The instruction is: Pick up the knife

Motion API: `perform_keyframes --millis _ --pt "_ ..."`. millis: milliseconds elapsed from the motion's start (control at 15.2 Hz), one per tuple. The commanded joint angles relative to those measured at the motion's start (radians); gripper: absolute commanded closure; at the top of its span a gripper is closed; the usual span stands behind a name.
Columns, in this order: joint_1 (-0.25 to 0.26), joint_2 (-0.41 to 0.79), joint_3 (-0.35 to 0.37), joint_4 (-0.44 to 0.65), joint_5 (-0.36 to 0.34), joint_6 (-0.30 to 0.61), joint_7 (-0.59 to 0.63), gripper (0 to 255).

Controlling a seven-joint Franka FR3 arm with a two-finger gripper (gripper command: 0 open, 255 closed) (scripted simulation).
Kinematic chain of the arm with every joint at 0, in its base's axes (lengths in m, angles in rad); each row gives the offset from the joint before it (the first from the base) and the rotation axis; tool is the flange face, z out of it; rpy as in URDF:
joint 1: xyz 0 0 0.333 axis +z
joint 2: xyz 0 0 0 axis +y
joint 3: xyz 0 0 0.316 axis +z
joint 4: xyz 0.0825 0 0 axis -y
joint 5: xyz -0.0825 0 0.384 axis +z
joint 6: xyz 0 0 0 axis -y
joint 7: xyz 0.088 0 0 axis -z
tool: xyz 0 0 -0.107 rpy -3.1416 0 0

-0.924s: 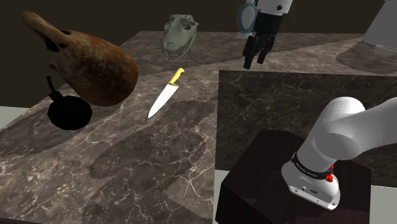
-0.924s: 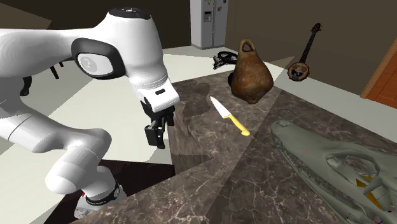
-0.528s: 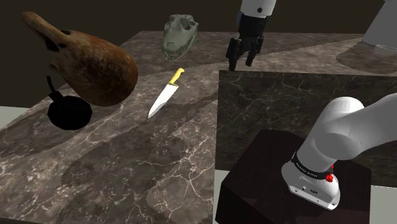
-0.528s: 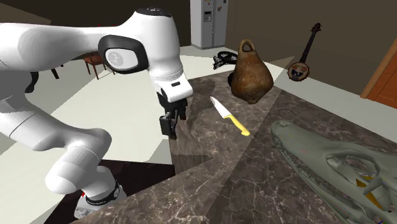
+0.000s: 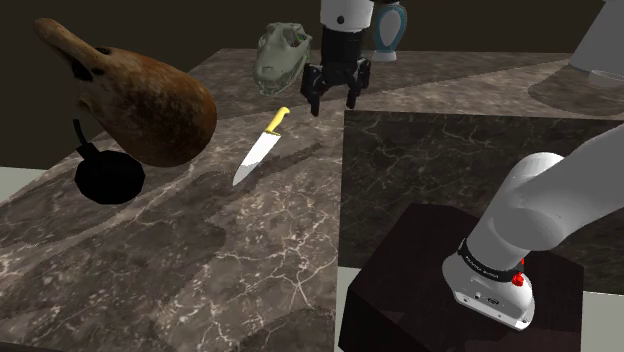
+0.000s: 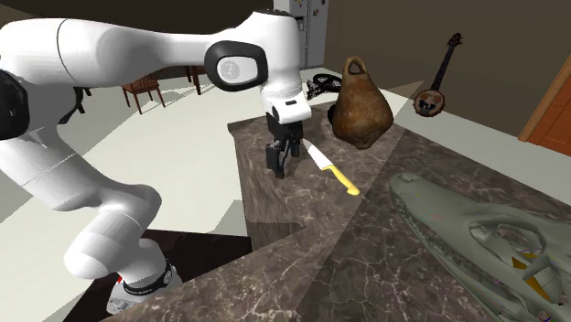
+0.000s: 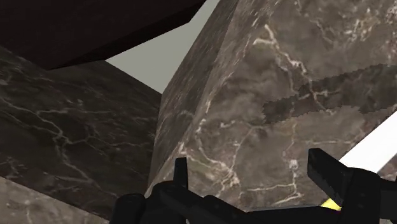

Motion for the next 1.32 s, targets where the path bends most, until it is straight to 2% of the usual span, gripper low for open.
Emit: perform_keyframes --millis 0,396,660,1122,1254 --pt "-0.012 0.086 0.046 0.074 -0.015 0.013 0.087 0" --pt "-0.030 0.341 0.160 0.314 -0.115 0.010 0.344 0" --pt "-0.011 0.507 0.202 0.485 -0.204 -0.024 0.490 0" --pt "-0.012 0.496 0.199 0.370 -0.199 0.081 0.491 0" --pt "-0.012 0.495 0.199 0.370 -0.199 0.081 0.491 0"
